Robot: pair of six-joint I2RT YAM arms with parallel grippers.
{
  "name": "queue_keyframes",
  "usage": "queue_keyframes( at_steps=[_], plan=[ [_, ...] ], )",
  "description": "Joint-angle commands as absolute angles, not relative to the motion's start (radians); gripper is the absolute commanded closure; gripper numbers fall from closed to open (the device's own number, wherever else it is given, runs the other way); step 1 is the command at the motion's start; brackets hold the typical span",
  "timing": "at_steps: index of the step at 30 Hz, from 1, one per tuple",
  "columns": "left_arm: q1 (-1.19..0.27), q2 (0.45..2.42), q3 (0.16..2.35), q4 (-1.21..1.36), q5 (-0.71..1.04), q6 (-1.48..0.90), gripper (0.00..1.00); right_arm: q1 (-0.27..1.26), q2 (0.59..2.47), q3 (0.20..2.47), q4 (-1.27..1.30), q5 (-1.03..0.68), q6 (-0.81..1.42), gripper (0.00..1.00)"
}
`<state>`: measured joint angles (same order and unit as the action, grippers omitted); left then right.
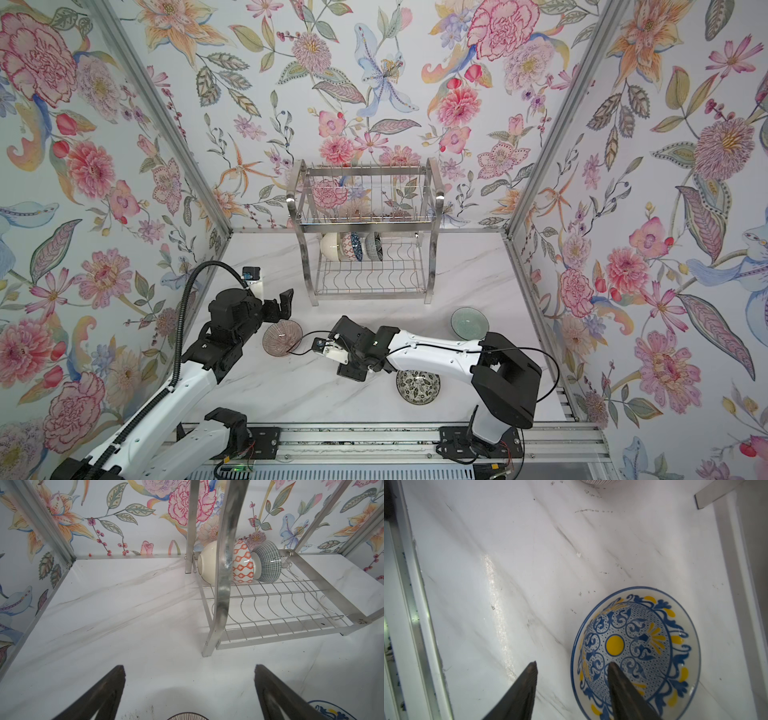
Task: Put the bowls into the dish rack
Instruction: 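Move the right gripper over the blue-and-yellow patterned bowl on the table, then lower the right gripper onto the blue-and-yellow bowl rim and close it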
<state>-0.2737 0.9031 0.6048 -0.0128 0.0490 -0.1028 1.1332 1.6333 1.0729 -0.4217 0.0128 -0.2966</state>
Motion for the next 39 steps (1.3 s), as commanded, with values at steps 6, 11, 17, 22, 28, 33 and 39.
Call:
queue_keyframes(
  at_steps=[6,11,17,22,28,33,39],
  plan=[
    [-0.268,0.930,0.607,0.035,0.277,-0.083,0.01,1.149,1.702,1.132,-0.480,0.091,-0.325,0.46],
    [-0.268,0.939,0.607,0.036,0.289,-0.084,0.01,1.155,1.739,1.161,-0.491,0.114,-0.323,0.49],
    [-0.270,0.950,0.612,0.032,0.285,-0.086,0.01,1.165,1.778,1.180,-0.499,0.167,-0.323,0.55],
    [-0.268,0.951,0.612,0.029,0.278,-0.086,0.01,1.175,1.797,1.189,-0.502,0.188,-0.321,0.58],
    [-0.268,0.953,0.613,0.028,0.273,-0.087,0.01,1.183,1.809,1.190,-0.507,0.224,-0.319,0.62],
    [-0.270,0.953,0.614,0.027,0.273,-0.084,0.01,1.186,1.818,1.192,-0.517,0.238,-0.313,0.65],
    [-0.275,0.949,0.612,0.022,0.267,-0.081,0.01,1.185,1.825,1.198,-0.518,0.245,-0.310,0.68]
  ],
)
